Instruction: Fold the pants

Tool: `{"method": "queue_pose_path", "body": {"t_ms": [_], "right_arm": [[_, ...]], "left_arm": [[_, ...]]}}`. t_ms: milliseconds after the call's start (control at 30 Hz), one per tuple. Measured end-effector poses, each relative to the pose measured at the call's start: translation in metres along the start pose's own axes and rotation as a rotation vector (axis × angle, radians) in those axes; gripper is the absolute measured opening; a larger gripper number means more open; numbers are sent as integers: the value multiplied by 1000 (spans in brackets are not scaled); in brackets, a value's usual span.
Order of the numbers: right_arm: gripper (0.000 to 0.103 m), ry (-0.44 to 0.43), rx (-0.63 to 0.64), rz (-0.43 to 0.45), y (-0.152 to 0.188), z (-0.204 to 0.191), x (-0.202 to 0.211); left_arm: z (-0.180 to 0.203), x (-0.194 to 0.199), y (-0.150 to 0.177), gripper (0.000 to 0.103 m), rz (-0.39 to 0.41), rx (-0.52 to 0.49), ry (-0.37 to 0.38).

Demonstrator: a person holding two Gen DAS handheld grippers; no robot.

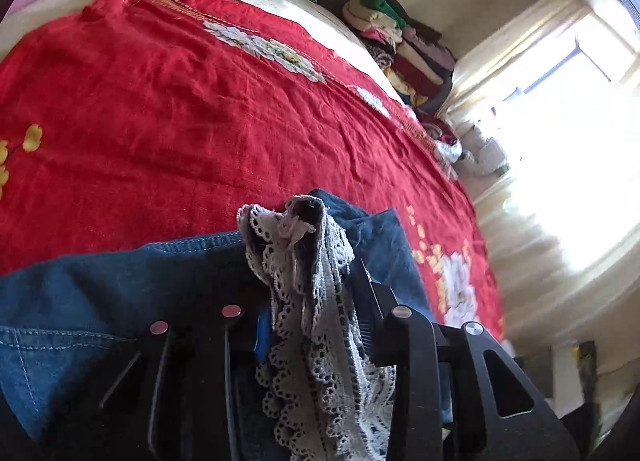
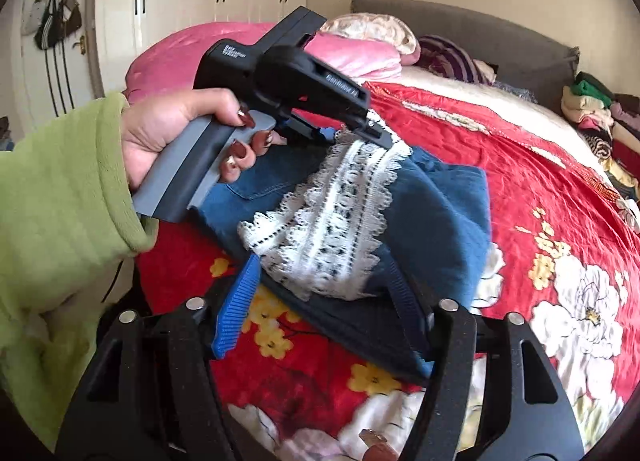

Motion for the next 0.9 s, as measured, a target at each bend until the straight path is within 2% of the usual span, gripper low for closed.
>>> {"method": "queue_pose_path", "body": {"t_ms": [33, 133, 200, 267, 300, 333, 400, 500, 567, 700, 767, 800, 833, 900], "right_arm": [[39, 0, 15, -11, -1, 2, 1], [39, -5, 127, -75, 1, -4, -5], [39, 12, 229, -126, 5, -13, -14], [38, 41, 269, -146, 6, -16, -20], [23, 38, 260, -157, 5, -14, -25], [1, 10, 242, -165, 5, -13, -30], [2, -42, 189, -173, 2, -11, -34], [2, -156, 82, -111, -15, -18, -27], [2, -190, 56, -105, -22, -27, -32], [7, -121, 128, -165, -9, -38, -54], [17, -128, 129, -135, -9, -42, -48], [30, -132, 132, -115, -11, -45, -44], [38, -120, 138, -105, -12, -45, -42], [38, -70, 161, -117, -15, -43, -45]], "left_arm": [[0, -2, -1, 32, -2, -5, -2], [-1, -6, -1, 32, -11, 5, 18], [-2, -7, 0, 32, -9, 10, 20], [-3, -7, 3, 32, -9, 7, 19], [-5, -5, 4, 32, -10, 6, 20], [-8, -2, 6, 32, -11, 5, 19], [-8, -2, 5, 32, -13, 5, 20], [-8, 1, 4, 32, -13, -6, 16], [-8, 1, 4, 32, -15, -7, 12], [-10, 0, 6, 32, -19, -6, 5], [-10, 1, 7, 32, -20, -14, 1], [-11, 1, 7, 34, -20, -18, -2], [-11, 0, 7, 34, -23, -19, -3], [-11, -2, 6, 33, -25, -19, -9]]}}
Point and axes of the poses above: each gripper's, at about its wrist camera, not at the fingertips, and x roughly against the way its jaws point, z to its right, y to its underside, the point moved 9 cm from there along -x, roughly the way its jaws point, and after that the axes turned 12 degrees about -y, right-handed, at the moved point
